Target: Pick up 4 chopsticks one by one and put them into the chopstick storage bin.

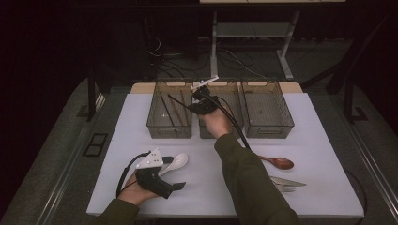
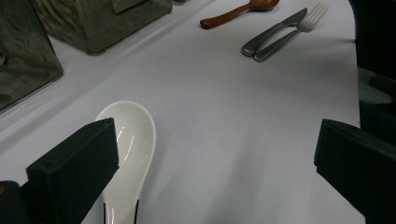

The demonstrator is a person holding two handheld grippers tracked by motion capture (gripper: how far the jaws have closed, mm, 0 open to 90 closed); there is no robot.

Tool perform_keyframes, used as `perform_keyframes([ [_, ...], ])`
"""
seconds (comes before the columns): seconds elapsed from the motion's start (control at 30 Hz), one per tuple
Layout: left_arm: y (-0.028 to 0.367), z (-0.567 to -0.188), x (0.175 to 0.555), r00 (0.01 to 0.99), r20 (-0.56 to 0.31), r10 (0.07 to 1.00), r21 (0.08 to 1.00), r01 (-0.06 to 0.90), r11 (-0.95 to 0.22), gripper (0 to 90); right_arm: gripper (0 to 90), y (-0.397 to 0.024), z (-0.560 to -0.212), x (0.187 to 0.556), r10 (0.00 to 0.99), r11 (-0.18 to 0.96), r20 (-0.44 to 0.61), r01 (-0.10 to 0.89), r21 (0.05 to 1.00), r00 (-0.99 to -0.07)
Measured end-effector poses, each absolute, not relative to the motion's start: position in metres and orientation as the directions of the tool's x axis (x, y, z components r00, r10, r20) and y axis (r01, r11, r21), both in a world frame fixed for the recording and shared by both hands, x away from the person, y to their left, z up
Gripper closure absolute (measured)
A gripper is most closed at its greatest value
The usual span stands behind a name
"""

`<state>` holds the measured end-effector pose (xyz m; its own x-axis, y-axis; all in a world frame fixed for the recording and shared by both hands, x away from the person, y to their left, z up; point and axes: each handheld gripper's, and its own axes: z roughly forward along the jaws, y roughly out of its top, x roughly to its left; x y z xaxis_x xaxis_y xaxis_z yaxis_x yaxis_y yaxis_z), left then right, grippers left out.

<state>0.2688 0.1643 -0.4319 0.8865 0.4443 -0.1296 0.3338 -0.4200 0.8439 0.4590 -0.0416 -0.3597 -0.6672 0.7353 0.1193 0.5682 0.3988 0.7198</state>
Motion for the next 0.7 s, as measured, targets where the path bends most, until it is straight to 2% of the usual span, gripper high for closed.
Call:
perform_keyframes([
  [0.7, 0.162, -0.431, 0.269, 0.891, -0.129, 0.435, 0.849, 0.325, -0.416, 0.0, 85.8, 0.021, -0.374, 0.497, 0.762, 0.402, 0.116, 0.607, 0.686, -0.637],
])
